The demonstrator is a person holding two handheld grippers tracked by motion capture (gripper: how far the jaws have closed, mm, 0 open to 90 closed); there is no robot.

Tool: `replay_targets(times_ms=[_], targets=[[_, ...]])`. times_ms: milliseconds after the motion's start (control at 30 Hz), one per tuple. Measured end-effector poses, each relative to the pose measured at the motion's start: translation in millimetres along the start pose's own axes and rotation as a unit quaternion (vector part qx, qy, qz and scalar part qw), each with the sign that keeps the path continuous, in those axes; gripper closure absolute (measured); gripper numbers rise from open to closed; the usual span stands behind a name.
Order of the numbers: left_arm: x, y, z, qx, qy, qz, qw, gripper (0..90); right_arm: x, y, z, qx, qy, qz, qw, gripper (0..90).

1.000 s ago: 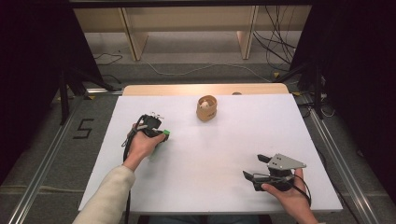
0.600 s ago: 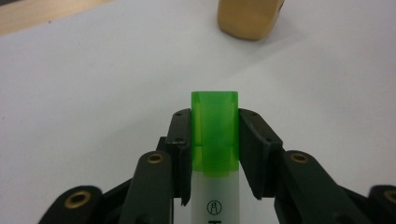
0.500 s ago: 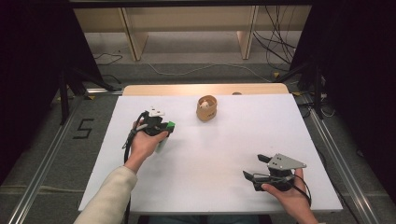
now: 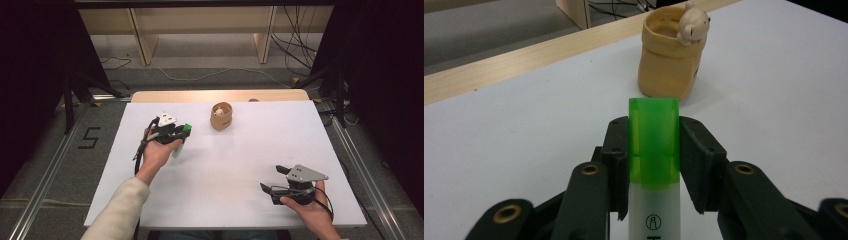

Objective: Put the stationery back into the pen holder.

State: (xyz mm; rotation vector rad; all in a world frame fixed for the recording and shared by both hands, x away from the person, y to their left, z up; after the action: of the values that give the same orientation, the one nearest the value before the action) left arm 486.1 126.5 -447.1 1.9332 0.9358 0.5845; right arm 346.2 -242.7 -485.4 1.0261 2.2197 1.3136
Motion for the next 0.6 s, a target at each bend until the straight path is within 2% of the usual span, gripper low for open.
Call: replay_targets(times_ms=[133,433,600], targets=[[-1.4,1.2,2.1,-0.019,-0.002,0.009,0.9998,67.0,-0.3,0.1,0.0,-0.001,0.001,-0.001,1.0,17.8],[-4.9,6.4,3.9,-0.056,-0.001,0.014,0.9984,67.0,-0.3,0.2,0.0,-0.002,0.0,-0.002,1.0,17.8],[-6.0,7.9,5.7,-0.068,-0.003,0.02,0.9975,67.0,-0.2,0.3,0.1,-0.003,0.002,-0.002,1.0,17.7]])
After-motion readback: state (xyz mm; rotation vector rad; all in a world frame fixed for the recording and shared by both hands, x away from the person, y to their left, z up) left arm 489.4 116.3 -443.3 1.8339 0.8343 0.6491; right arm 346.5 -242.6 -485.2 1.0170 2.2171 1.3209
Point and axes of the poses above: each handheld gripper's, and its own axes: z roughly forward along the jaws, y roughly out of its top, x roughly to its left, the point moved 3 cm from there along z, roughly forward along the jaws, and after that the axes turned 5 degrees about z, right-handed, at the moved point
